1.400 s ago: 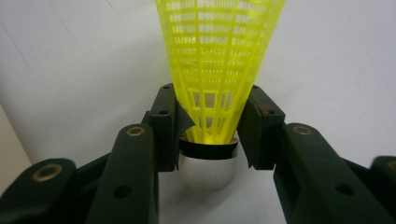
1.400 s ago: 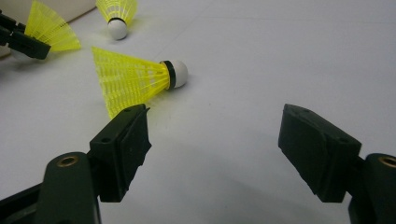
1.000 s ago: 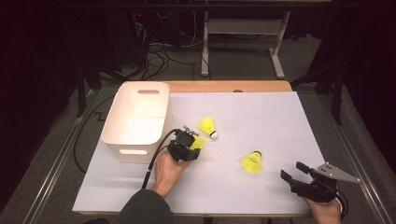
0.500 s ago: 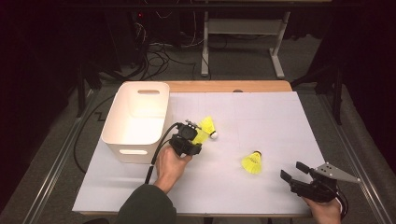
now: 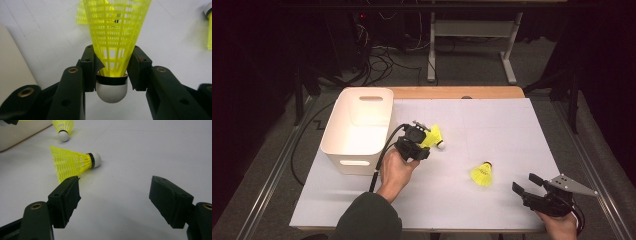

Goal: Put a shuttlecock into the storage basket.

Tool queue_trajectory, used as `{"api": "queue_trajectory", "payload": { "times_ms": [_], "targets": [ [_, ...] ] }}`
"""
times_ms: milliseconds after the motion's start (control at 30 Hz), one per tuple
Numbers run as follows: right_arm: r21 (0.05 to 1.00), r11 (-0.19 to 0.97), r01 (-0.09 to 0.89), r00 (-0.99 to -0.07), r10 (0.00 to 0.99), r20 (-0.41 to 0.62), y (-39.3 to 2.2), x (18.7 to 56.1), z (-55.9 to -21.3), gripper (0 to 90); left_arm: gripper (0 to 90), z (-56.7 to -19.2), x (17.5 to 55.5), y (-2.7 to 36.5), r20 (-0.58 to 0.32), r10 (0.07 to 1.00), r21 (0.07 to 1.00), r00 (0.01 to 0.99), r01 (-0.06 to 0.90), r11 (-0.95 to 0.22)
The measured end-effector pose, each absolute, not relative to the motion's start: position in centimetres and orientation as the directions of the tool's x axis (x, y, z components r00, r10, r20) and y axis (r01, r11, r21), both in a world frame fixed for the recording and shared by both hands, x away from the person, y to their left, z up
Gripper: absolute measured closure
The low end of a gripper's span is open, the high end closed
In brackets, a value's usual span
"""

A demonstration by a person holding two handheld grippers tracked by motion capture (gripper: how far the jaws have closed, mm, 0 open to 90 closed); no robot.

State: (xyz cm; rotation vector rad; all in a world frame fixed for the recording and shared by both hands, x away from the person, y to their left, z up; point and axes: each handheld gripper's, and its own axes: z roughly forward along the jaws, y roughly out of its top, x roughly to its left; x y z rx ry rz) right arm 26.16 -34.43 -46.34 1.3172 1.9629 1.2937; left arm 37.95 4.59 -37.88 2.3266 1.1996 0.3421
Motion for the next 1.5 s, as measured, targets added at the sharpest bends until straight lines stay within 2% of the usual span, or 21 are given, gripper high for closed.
{"api": "queue_trajectory", "payload": {
  "times_ms": [1000, 1100, 1500],
  "targets": [
    [0.876, 0.107, 0.469, -0.447, 0.885, 0.132, -34.4, 26.2, -46.3, 25.3, 63.1, -33.4, 39.8, 5.1, 0.028, 0.817, 0.527, 0.577, 0.685, -0.502],
    [0.876, 0.107, 0.469, -0.447, 0.885, 0.132, -34.5, 26.2, -46.3, 25.3, 63.1, -33.2, 39.9, 5.1, 0.069, 0.818, 0.513, 0.57, 0.683, -0.519],
    [0.876, 0.106, 0.47, -0.447, 0.885, 0.133, -34.5, 26.2, -46.4, 25.3, 63.2, -32.3, 40.5, 6.2, 0.029, 0.83, 0.53, 0.557, 0.695, -0.485]
  ]
}}
